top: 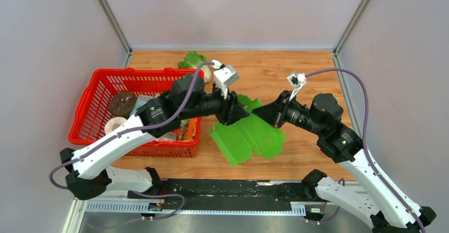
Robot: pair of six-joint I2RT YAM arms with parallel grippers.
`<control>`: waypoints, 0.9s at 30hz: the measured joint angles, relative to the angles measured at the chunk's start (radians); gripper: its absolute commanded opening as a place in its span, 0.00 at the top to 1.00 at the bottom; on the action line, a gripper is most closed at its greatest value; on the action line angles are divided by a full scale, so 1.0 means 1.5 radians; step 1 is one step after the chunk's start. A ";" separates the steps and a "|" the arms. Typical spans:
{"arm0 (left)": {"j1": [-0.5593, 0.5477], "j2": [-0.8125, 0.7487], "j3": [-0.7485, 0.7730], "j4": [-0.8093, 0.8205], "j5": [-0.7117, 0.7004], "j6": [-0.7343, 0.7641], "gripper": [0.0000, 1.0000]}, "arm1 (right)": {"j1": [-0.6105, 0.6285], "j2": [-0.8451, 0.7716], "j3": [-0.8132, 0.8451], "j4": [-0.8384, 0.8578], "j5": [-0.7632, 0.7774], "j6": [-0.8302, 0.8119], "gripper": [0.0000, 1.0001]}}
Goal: Fold the paper box
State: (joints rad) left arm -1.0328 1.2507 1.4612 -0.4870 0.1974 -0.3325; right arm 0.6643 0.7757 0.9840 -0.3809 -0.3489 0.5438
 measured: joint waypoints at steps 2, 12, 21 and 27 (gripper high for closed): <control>0.000 -0.045 -0.027 -0.011 -0.020 0.004 0.54 | 0.000 -0.011 0.000 -0.006 0.004 -0.007 1.00; 0.001 -0.194 -0.090 -0.051 -0.133 0.030 0.36 | 0.000 -0.067 0.020 -0.058 0.028 -0.035 1.00; 0.001 -0.123 -0.090 -0.053 -0.109 0.036 0.37 | 0.000 -0.063 0.043 -0.063 0.029 -0.034 1.00; 0.001 -0.110 -0.090 -0.052 -0.079 0.036 0.37 | 0.000 -0.054 0.043 -0.063 0.028 -0.034 1.00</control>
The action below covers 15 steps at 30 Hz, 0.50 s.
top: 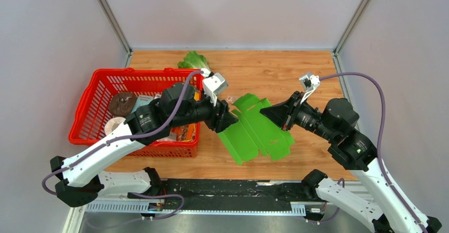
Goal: Fold the paper box
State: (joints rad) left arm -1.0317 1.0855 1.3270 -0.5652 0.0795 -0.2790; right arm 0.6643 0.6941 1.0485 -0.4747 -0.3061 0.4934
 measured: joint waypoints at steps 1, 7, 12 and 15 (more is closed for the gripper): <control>0.000 0.000 0.000 0.000 0.004 0.000 0.37 | 0.000 0.002 0.000 0.000 0.000 0.000 1.00; 0.000 0.004 0.000 0.000 0.013 0.001 0.35 | 0.000 0.008 0.000 0.000 -0.001 0.004 1.00; 0.000 0.011 0.000 0.000 0.013 0.004 0.34 | 0.000 0.009 0.000 0.001 -0.006 0.010 1.00; 0.000 0.018 0.002 0.000 0.013 0.008 0.36 | 0.000 0.009 0.000 0.004 -0.009 0.012 1.00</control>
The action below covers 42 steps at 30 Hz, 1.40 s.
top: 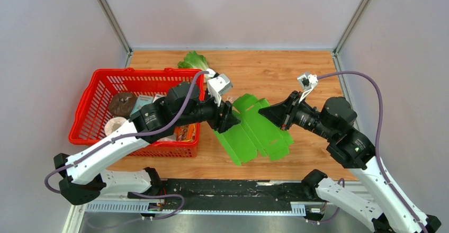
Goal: Fold the paper box
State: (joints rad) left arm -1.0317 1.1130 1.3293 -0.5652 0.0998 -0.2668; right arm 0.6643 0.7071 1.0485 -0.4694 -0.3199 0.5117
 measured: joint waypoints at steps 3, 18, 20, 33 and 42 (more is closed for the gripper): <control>0.000 0.008 0.001 0.000 0.000 0.003 0.38 | 0.000 0.000 0.000 0.002 -0.002 0.003 1.00; -0.001 -0.003 -0.024 0.054 0.064 -0.042 0.63 | 0.000 0.000 -0.002 0.011 -0.003 0.010 1.00; -0.001 -0.003 -0.035 0.071 0.074 -0.054 0.60 | 0.000 0.000 -0.003 0.012 -0.003 0.010 1.00; -0.005 0.009 -0.087 0.131 0.097 -0.079 0.49 | 0.000 0.004 -0.033 0.012 -0.013 0.002 1.00; -0.005 -0.066 -0.106 0.106 0.020 -0.029 0.41 | 0.000 0.003 -0.057 -0.049 0.016 -0.092 1.00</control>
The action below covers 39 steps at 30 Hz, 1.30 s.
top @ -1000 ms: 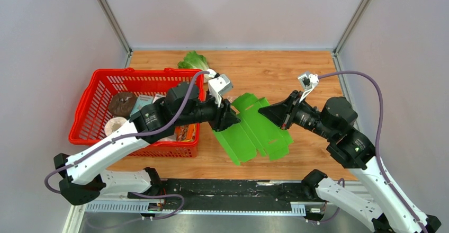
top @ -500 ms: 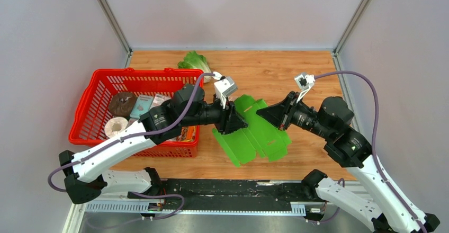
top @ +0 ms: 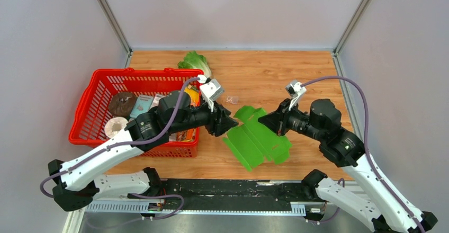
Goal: Fold the paper box
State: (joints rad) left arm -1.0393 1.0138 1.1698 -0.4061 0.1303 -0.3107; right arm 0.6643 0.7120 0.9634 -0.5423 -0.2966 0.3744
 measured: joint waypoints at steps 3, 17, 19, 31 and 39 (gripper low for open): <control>0.000 0.005 0.001 -0.001 -0.025 0.011 0.45 | 0.000 0.007 -0.023 -0.004 -0.009 -0.005 1.00; -0.001 0.162 0.068 -0.025 -0.053 0.043 0.53 | 0.001 0.104 -0.041 -0.023 -0.036 -0.032 1.00; -0.001 0.165 0.068 -0.027 -0.054 0.048 0.53 | 0.002 0.104 -0.041 -0.024 -0.037 -0.034 1.00; -0.001 0.192 0.076 -0.029 -0.052 0.063 0.56 | 0.011 0.124 -0.038 -0.025 -0.043 -0.040 1.00; -0.001 0.195 0.076 -0.029 -0.040 0.065 0.68 | 0.014 0.127 -0.025 -0.024 -0.048 -0.047 1.00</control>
State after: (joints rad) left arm -1.0412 1.3064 1.2835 -0.4496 0.0700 -0.2127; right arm 0.6853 0.9024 0.9253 -0.5789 -0.3683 0.3046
